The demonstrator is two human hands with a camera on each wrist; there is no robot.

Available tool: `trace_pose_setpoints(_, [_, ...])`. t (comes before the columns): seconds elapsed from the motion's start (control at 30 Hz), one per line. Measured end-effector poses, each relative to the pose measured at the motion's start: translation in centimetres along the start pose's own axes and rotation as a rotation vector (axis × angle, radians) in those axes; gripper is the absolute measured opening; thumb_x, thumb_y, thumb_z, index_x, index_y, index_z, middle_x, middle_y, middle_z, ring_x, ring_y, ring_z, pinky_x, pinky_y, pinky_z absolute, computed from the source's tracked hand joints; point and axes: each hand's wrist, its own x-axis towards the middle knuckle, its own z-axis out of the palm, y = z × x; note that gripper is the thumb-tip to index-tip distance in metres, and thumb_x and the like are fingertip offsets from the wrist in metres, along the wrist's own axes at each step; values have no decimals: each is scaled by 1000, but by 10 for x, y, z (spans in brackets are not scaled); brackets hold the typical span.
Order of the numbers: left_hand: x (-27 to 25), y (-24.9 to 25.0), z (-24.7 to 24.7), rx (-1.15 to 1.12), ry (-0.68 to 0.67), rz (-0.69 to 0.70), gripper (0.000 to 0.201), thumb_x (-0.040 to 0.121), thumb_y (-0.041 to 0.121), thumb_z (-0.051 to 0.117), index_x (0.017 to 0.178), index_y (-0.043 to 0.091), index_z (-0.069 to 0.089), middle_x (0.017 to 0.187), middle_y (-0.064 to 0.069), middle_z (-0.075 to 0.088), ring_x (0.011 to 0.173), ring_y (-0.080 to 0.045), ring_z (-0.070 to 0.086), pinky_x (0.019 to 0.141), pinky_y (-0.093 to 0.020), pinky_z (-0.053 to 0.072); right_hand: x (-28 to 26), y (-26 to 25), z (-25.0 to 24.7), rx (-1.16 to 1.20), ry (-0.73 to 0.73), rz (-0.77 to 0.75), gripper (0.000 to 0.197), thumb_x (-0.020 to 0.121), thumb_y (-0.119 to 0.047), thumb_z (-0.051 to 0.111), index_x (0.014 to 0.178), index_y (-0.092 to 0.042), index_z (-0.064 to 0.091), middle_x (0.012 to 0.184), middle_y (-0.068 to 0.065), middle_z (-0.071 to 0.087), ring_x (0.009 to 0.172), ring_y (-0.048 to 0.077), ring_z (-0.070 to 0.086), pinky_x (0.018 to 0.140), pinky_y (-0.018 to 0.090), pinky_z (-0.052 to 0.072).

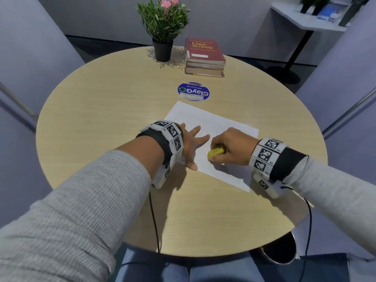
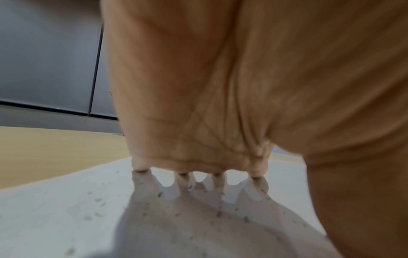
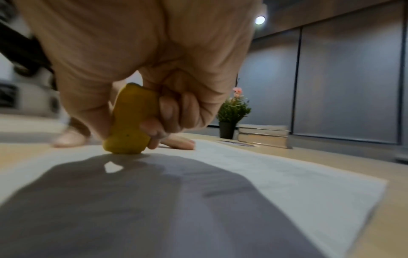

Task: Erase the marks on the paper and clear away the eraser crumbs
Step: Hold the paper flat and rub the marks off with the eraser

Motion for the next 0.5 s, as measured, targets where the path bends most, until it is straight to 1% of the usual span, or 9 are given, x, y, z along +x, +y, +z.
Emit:
trace_pose_setpoints(0.07, [-3, 1, -2, 17, -17, 14, 104, 87, 55, 59, 152, 22, -15, 158, -2, -24, 144, -30, -21, 113, -51, -2, -11, -14, 8, -5, -58, -56, 23, 79, -36, 67, 83, -13, 69, 68, 3, 67, 62, 17, 57, 61, 27, 46])
trace_pose_setpoints(0.13, [-5, 2, -4, -3, -18, 1, 102, 88, 53, 57, 152, 22, -17, 158, 2, -25, 144, -28, -21, 113, -50, 0, -18, -20, 10, 9, -118, -91, 23, 80, -36, 66, 84, -14, 70, 69, 3, 68, 63, 17, 59, 61, 26, 47])
trace_pose_setpoints(0.23, [-5, 2, -4, 26, -1, 16, 106, 87, 56, 57, 151, 21, -19, 158, -2, -23, 144, -30, -19, 113, -51, 2, -3, -2, -4, -13, -54, 0, 25, 80, -36, 68, 87, -12, 71, 74, 3, 70, 66, 17, 59, 65, 28, 47])
trace_pose_setpoints(0.3, [1, -3, 1, 13, 23, 3, 108, 85, 58, 60, 152, 24, -17, 158, -6, -21, 145, -35, -14, 114, -53, 5, 1, 6, -8, -23, -15, 27, 26, 79, -37, 69, 87, -12, 70, 75, 4, 70, 68, 17, 58, 66, 30, 49])
trace_pose_setpoints(0.37, [10, -9, 6, -22, 49, 6, 112, 79, 62, 64, 151, 29, -15, 158, -11, -21, 145, -40, -10, 114, -58, 5, -6, -2, -1, -6, -31, 2, 24, 78, -35, 68, 84, -12, 70, 71, 4, 69, 65, 18, 59, 65, 30, 49])
trace_pose_setpoints(0.43, [16, -10, 8, -4, 31, 1, 118, 75, 68, 63, 150, 28, -19, 157, -13, -24, 145, -40, -13, 115, -58, 2, -19, -18, 9, 8, -82, -56, 22, 79, -34, 67, 83, -13, 69, 67, 3, 68, 63, 18, 60, 62, 28, 48])
trace_pose_setpoints(0.5, [19, -8, 7, 8, 19, -17, 122, 72, 70, 63, 150, 26, -20, 156, -15, -25, 145, -40, -14, 114, -58, 2, -24, -19, 8, 13, -104, -67, 22, 79, -34, 67, 84, -13, 70, 68, 3, 68, 63, 17, 60, 61, 27, 48])
